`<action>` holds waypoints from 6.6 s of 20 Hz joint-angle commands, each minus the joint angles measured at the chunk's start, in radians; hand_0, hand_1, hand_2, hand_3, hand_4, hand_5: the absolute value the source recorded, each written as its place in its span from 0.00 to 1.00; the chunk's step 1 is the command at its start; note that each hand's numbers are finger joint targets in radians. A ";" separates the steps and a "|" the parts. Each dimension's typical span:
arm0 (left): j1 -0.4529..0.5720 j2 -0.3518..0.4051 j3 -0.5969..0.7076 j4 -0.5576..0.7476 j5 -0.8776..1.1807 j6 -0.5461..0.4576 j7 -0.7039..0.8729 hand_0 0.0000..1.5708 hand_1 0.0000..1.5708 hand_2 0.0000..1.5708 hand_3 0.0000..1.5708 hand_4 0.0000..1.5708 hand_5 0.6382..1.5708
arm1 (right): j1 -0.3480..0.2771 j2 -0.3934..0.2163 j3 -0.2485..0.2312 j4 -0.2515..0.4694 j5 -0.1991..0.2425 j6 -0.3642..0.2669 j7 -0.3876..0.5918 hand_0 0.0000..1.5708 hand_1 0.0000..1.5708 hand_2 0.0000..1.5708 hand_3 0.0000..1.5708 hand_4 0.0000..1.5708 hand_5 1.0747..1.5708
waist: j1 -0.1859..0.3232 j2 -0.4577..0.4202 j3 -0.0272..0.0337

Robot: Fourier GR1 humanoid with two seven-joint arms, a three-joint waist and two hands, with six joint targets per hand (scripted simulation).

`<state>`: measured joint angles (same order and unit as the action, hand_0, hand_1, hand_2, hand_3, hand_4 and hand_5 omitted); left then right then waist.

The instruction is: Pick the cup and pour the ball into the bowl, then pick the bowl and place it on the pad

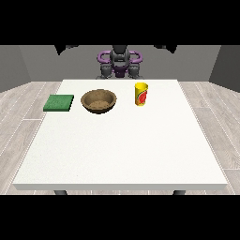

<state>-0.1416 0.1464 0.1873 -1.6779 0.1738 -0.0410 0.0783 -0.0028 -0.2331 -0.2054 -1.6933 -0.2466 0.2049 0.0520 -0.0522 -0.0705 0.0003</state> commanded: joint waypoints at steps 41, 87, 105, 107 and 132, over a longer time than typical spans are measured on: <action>-0.351 -0.078 0.032 1.044 -0.269 0.373 -1.031 0.79 0.79 1.00 1.00 0.85 0.70 | -0.184 -0.040 -0.041 0.224 0.041 0.139 -0.314 0.00 0.00 0.00 0.00 0.00 1.00 | -0.152 0.387 -0.0002; -0.859 -0.005 -0.748 1.072 -1.523 0.348 0.274 0.94 0.94 1.00 1.00 1.00 0.49 | -0.233 -0.142 -0.128 0.636 0.022 0.241 -0.331 0.00 0.00 0.00 0.00 0.00 1.00 | -0.109 0.054 0.0015; -0.886 -0.050 -0.954 1.089 -1.880 0.129 0.234 0.92 0.92 1.00 1.00 0.98 0.53 | -0.255 -0.122 -0.122 0.659 0.003 0.217 -0.251 0.00 0.00 0.00 0.00 0.00 0.99 | -0.051 0.032 -0.0006; -0.832 -0.063 -0.763 1.011 -1.656 0.228 0.267 0.94 0.94 1.00 1.00 0.95 0.63 | -0.222 -0.106 -0.140 0.671 -0.003 0.191 -0.249 0.00 0.00 0.00 0.00 0.07 0.99 | -0.002 -0.007 -0.0051; -0.319 -0.099 -0.279 0.490 -0.301 0.229 -0.388 0.00 0.00 0.00 0.00 0.00 0.99 | -0.417 0.149 -0.100 0.656 0.093 -0.223 -0.317 0.00 0.00 0.00 0.00 0.21 1.00 | 0.229 0.297 -0.0010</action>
<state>-0.4944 0.0204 -0.1213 -1.1728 -0.1932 0.2648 -0.1793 -0.3707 -0.1293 -0.3105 -1.0592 -0.1697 0.0622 -0.2490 0.1380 0.1798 -0.0038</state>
